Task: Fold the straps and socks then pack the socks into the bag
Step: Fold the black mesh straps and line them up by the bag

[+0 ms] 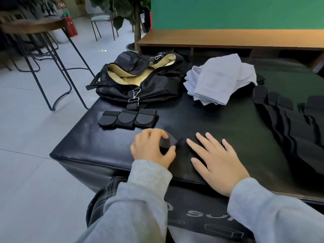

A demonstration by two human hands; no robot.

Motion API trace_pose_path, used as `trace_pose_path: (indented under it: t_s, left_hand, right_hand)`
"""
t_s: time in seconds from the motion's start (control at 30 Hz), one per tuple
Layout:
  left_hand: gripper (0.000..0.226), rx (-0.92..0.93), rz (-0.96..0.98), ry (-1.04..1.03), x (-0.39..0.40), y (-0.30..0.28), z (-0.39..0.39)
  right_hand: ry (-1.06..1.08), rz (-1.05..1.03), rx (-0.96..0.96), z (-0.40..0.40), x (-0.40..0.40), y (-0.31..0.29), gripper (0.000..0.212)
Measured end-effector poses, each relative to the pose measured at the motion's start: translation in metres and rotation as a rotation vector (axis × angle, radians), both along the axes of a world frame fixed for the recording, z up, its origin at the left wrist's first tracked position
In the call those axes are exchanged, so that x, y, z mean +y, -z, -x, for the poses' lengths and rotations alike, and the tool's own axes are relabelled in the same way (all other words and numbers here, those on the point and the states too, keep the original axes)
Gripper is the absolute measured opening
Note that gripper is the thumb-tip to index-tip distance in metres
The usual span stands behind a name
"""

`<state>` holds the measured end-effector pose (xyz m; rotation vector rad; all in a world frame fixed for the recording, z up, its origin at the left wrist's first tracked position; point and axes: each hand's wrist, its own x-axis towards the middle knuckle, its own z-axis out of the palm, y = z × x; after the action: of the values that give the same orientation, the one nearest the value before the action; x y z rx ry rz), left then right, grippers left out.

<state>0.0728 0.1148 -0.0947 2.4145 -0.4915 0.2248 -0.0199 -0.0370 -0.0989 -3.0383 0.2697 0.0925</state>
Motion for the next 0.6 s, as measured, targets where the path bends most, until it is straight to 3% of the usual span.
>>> trace_pose_path:
  t_s: [0.27,0.4,0.6]
  left_hand:
    - [0.035,-0.130,0.147,-0.348,0.028,-0.013,-0.044]
    - [0.034,-0.157,0.111,-0.458,0.048,-0.019,-0.073]
    - [0.038,-0.058,0.033,-0.543,0.063,-0.014,-0.106]
  right_hand:
    - [0.009,-0.034,-0.009,0.000,0.001,-0.002,0.080]
    - [0.001,-0.047,-0.035,0.000,0.001,0.000,0.078]
    - [0.030,0.031,-0.145,0.000,-0.003,0.012,0.052]
